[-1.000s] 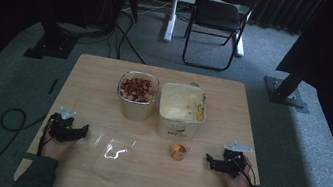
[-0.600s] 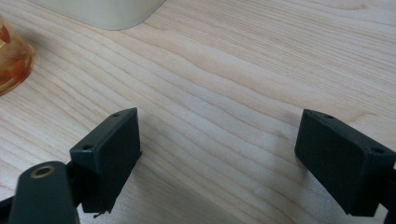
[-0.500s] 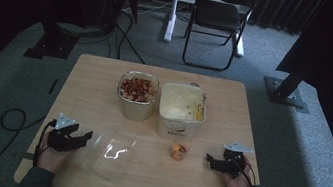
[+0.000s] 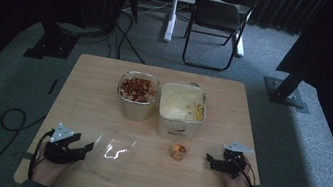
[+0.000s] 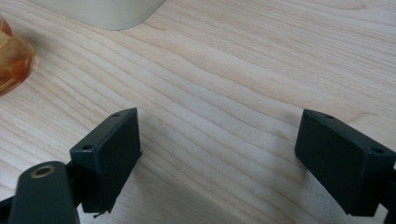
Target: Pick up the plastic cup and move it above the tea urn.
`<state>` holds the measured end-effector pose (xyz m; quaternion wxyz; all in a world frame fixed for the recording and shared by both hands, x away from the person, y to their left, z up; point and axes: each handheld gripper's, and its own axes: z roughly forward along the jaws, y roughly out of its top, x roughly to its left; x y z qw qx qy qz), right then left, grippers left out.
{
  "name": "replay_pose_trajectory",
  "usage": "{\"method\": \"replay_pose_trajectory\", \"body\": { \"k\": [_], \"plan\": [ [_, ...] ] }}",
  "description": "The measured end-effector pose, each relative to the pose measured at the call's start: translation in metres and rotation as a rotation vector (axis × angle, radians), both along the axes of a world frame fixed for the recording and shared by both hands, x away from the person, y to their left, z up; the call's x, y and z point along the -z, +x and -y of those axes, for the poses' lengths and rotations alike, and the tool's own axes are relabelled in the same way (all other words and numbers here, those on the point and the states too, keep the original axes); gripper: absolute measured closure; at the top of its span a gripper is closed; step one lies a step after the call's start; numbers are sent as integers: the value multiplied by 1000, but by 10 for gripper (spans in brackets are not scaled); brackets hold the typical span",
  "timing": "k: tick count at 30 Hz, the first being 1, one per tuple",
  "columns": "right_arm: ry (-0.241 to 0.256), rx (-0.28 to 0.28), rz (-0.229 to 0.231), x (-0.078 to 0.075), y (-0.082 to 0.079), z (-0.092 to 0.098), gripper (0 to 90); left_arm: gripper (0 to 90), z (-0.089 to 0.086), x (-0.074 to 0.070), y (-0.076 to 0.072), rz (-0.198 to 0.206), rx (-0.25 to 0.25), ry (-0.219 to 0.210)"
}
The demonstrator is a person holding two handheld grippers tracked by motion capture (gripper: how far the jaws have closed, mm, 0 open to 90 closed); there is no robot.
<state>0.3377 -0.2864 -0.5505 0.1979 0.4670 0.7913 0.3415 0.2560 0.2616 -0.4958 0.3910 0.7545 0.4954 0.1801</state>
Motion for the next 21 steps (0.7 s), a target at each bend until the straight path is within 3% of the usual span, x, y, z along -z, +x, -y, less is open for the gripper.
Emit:
{"method": "replay_pose_trajectory", "body": {
  "k": [2,9,14,17,19,21],
  "plan": [
    [0,0,0,0,0,0,137,404,-1,2,2,-12,17,-29],
    [0,0,0,0,0,0,137,514,11,6,12,-38,38,45],
    [0,0,0,0,0,0,138,711,16,9,24,-47,34,81],
    [0,0,0,0,0,0,138,792,16,7,37,-40,7,105],
    [0,0,0,0,0,0,138,794,15,7,49,-41,-7,101],
    [0,0,0,0,0,0,138,722,15,9,60,-53,-11,101]
  ]
}}
